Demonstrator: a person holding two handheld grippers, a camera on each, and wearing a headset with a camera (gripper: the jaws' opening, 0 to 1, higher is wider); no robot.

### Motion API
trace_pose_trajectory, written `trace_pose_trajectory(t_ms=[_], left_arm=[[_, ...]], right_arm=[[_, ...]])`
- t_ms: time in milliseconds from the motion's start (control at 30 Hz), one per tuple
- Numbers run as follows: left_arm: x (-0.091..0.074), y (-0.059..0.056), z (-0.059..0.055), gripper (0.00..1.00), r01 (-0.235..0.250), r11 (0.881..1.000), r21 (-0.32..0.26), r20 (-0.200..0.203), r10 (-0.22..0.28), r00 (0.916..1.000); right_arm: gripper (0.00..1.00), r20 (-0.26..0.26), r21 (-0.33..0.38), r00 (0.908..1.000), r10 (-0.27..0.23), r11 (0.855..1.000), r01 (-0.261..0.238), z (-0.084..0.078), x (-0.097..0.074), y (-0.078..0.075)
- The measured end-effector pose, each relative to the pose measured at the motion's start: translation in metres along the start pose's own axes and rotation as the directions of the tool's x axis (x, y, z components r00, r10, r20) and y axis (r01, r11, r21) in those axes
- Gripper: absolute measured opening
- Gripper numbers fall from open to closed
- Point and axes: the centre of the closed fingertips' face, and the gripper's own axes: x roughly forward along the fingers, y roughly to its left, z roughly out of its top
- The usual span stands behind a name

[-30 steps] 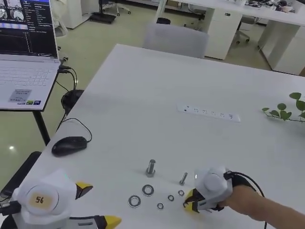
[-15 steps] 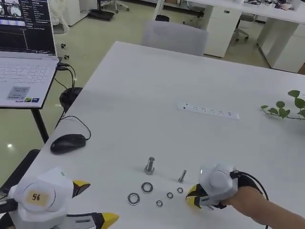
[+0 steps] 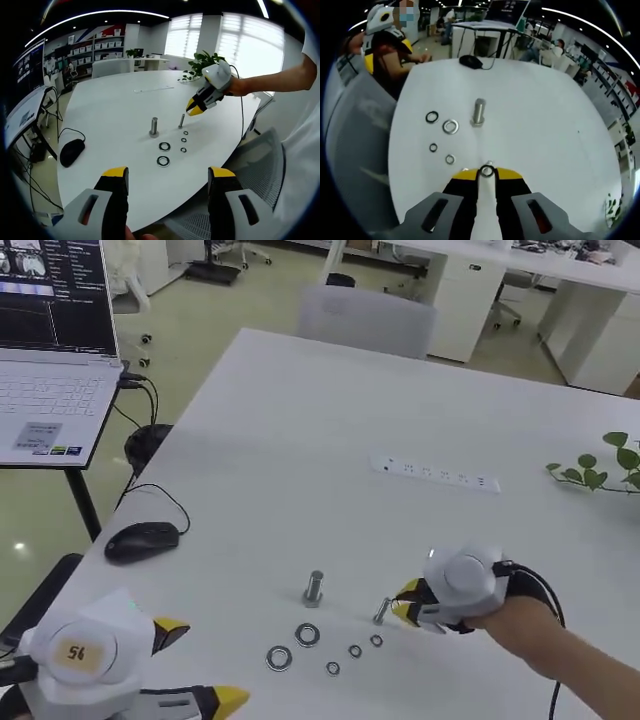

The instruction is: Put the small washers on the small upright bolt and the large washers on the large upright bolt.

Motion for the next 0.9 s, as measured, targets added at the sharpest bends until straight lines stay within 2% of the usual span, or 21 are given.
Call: trace_pose_trajectory(t_ms=[333, 900], left_arm=[[-0.001, 0.001, -0.002, 0.64, -0.005, 1.0, -0.007, -0.002, 0.005, 1.0], [-0.002, 0.001, -0.003, 0.64, -0.007, 1.0, -0.011, -0.005, 0.007, 1.0]], right_arm=[[0.13, -0.033, -0.04, 0.9993, 0.014, 0.999, -0.015, 0.004, 0.006, -0.002], [0.13, -0.083, -0.068, 0.9958, 0.04, 0.997, -0.045, 0.0, 0.015, 0.002]])
